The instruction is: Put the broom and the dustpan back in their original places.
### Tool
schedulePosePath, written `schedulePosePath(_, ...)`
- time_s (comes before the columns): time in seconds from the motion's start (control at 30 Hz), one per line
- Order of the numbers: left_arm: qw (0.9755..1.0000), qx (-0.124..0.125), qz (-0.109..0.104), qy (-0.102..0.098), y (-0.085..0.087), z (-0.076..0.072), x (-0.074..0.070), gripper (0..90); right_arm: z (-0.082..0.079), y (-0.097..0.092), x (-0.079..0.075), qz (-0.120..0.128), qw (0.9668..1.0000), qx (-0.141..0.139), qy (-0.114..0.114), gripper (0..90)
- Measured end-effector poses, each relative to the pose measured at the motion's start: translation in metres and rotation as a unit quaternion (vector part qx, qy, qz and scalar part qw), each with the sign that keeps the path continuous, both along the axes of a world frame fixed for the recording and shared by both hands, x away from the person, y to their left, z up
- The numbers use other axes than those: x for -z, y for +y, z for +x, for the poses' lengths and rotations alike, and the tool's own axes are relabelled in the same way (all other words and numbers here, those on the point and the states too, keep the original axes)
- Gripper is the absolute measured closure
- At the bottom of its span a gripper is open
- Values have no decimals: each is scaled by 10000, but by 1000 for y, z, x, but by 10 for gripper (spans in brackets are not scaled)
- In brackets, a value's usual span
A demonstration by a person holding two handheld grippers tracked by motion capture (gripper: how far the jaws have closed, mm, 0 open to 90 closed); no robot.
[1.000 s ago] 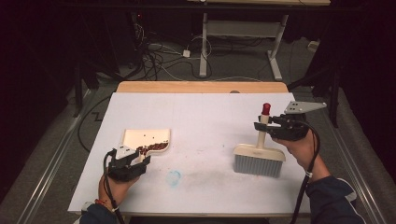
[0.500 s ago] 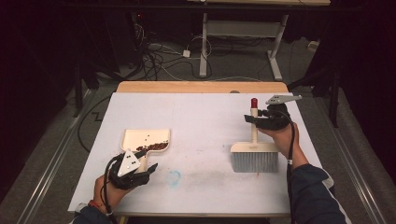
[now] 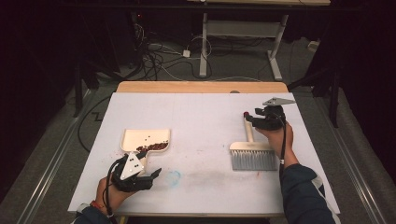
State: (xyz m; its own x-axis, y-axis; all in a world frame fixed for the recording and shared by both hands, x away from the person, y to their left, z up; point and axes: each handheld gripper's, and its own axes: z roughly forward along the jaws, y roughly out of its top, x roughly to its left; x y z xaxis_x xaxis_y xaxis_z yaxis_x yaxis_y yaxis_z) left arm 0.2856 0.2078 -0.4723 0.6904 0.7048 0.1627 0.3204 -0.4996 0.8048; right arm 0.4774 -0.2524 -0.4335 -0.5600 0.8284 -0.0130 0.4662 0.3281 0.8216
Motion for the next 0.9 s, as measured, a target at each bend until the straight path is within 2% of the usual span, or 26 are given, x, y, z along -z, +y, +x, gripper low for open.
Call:
schedulePosePath(0.17,9999,-86,-87,6,2,1,-1,221,-5,1,-2,284,9994,5,-187,456)
schedulePosePath(0.3,9999,-93,-104,4,3,1,-2,185,-12,6,-9,288,9985,52,-467,398)
schedulePosePath(0.43,9999,-76,-97,-15,2,0,-2,185,-15,8,-12,313,9976,126,-600,333)
schedulePosePath(0.57,9999,-72,-91,-21,0,0,-1,184,-19,9,-14,500,9967,116,-635,309)
schedulePosePath(0.67,10000,-50,-40,-59,-1,-1,-1,184,-22,12,-17,465,9963,50,-722,273)
schedulePosePath(0.77,10000,-7,-26,5,-2,-3,0,185,-27,15,-22,477,9953,42,-847,250)
schedulePosePath(0.9,9999,-68,-44,-62,0,-4,0,185,-29,16,-23,455,9952,48,-864,201)
